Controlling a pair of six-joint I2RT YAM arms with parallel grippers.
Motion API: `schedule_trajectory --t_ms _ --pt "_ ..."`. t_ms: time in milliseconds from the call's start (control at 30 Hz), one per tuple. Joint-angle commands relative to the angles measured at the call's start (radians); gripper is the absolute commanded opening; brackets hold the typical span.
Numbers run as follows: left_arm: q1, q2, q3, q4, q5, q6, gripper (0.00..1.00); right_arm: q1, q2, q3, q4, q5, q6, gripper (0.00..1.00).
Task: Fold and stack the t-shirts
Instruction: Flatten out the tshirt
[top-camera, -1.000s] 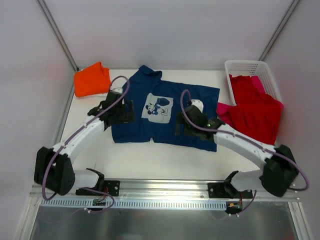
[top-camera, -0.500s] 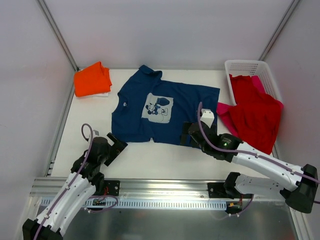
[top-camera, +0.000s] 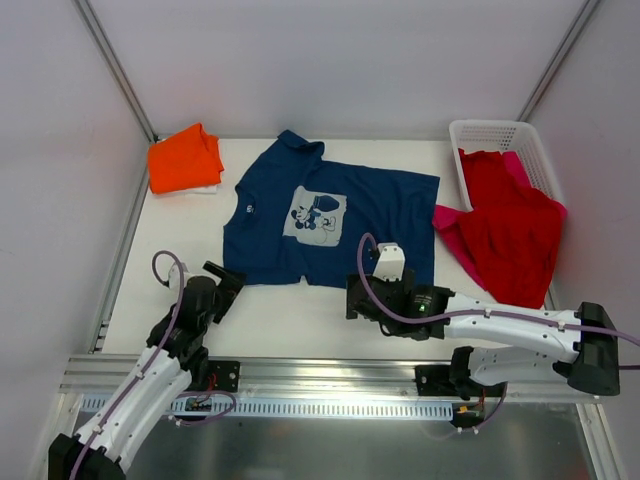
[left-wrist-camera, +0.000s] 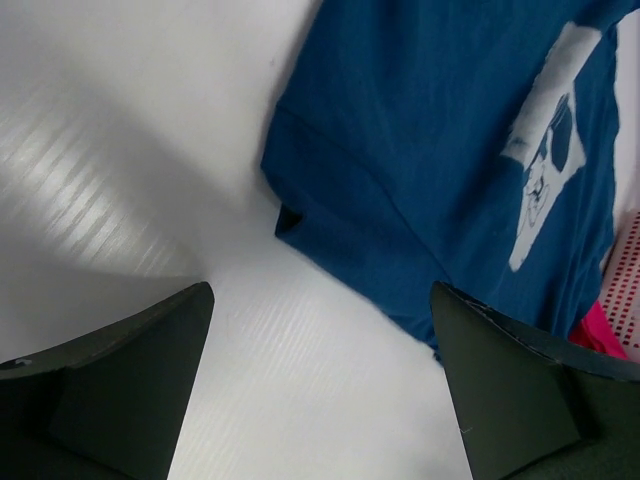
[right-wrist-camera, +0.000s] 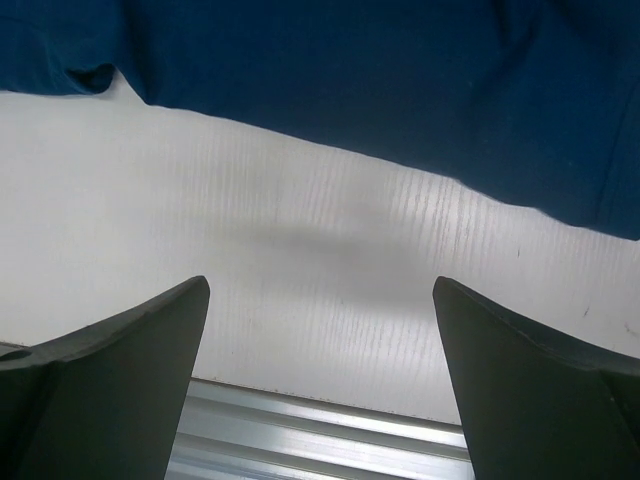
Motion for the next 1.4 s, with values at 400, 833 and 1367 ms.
schedule_trajectory --t_ms 400,833,1367 --pt "-0.006 0.553 -0.064 0.566 0.009 0.066 0.43 0.052 -0.008 -0.009 -0.122 0.103 0.119 1.00" --pt "-0.011 0.262 0.112 0.218 -0.067 0.271 0.00 0.052 0.025 -0.062 -0.103 0.119 0.151 0.99" --pt "-0.016 0.828 0.591 0.274 -0.111 0.486 0.03 0.053 0.114 -0.036 -0.044 0.149 0.077 0.99"
